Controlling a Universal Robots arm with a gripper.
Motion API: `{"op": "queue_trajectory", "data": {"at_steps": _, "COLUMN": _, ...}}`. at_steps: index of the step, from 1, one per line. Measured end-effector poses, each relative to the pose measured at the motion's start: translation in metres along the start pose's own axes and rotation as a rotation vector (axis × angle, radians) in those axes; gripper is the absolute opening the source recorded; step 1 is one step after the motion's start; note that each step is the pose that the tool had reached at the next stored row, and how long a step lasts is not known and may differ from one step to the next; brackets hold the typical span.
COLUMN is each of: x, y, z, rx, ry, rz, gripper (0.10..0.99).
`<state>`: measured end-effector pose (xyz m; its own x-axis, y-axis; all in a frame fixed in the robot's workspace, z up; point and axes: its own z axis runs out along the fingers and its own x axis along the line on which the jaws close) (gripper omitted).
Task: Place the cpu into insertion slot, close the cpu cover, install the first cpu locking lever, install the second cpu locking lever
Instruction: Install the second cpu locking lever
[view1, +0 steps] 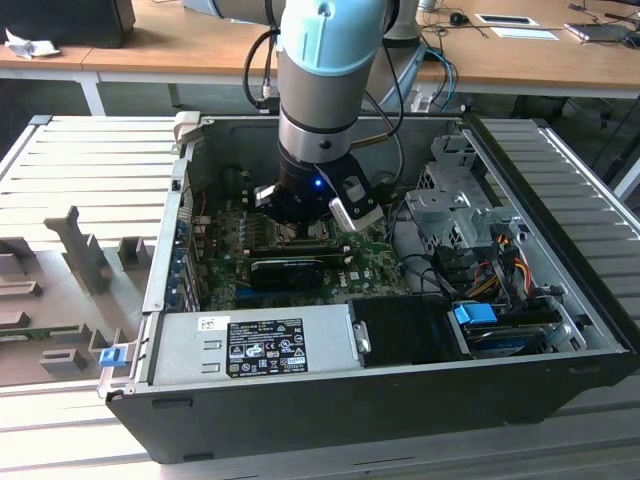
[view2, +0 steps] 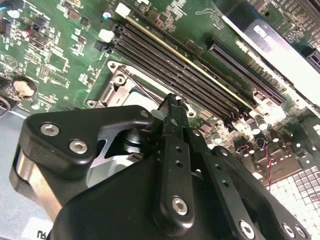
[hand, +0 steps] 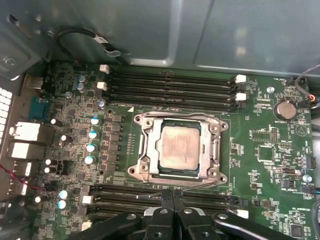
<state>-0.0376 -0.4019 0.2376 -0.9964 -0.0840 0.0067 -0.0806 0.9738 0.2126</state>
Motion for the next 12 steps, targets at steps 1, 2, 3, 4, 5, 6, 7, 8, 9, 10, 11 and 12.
{"op": "queue_trajectory", "data": {"at_steps": 1, "x": 0.0008, "y": 0.0, "z": 0.0001, "rx": 0.0, "ry": 0.0, "rz": 0.0, "gripper": 0.106}}
{"op": "queue_trajectory", "data": {"at_steps": 2, "x": 0.0016, "y": 0.0001, "z": 0.0002, "rx": 0.0, "ry": 0.0001, "rz": 0.0, "gripper": 0.106}}
{"op": "queue_trajectory", "data": {"at_steps": 3, "x": 0.0022, "y": 0.0001, "z": 0.0003, "rx": 0.0, "ry": 0.0002, "rz": 0.0, "gripper": 0.106}}
{"op": "queue_trajectory", "data": {"at_steps": 4, "x": 0.003, "y": 0.0001, "z": 0.0006, "rx": 0.0, "ry": 0.0002, "rz": -0.001, "gripper": 0.106}}
{"op": "queue_trajectory", "data": {"at_steps": 5, "x": 0.0036, "y": 0.0001, "z": 0.0008, "rx": 0.0, "ry": 0.0002, "rz": -0.001, "gripper": 0.106}}
{"op": "queue_trajectory", "data": {"at_steps": 6, "x": 0.0048, "y": 0.0001, "z": 0.0012, "rx": 0.0, "ry": 0.0002, "rz": -0.001, "gripper": 0.106}}
{"op": "queue_trajectory", "data": {"at_steps": 7, "x": 0.0058, "y": 0.0001, "z": 0.0021, "rx": 0.0, "ry": 0.0002, "rz": -0.001, "gripper": 0.106}}
{"op": "queue_trajectory", "data": {"at_steps": 8, "x": 0.006, "y": -0.0002, "z": 0.0032, "rx": 0.0, "ry": 0.0004, "rz": -0.001, "gripper": 0.106}}
{"op": "queue_trajectory", "data": {"at_steps": 9, "x": 0.006, "y": -0.0005, "z": 0.0044, "rx": 0.0, "ry": 0.0003, "rz": -0.001, "gripper": 0.106}}
{"op": "queue_trajectory", "data": {"at_steps": 10, "x": 0.006, "y": -0.0007, "z": 0.0056, "rx": 0.0, "ry": 0.0004, "rz": -0.002, "gripper": 0.106}}
{"op": "queue_trajectory", "data": {"at_steps": 11, "x": 0.0061, "y": -0.001, "z": 0.007, "rx": -0.001, "ry": 0.0004, "rz": -0.002, "gripper": 0.106}}
{"op": "queue_trajectory", "data": {"at_steps": 12, "x": 0.0062, "y": -0.0012, "z": 0.0077, "rx": -0.003, "ry": 0.0003, "rz": -0.002, "gripper": 0.106}}
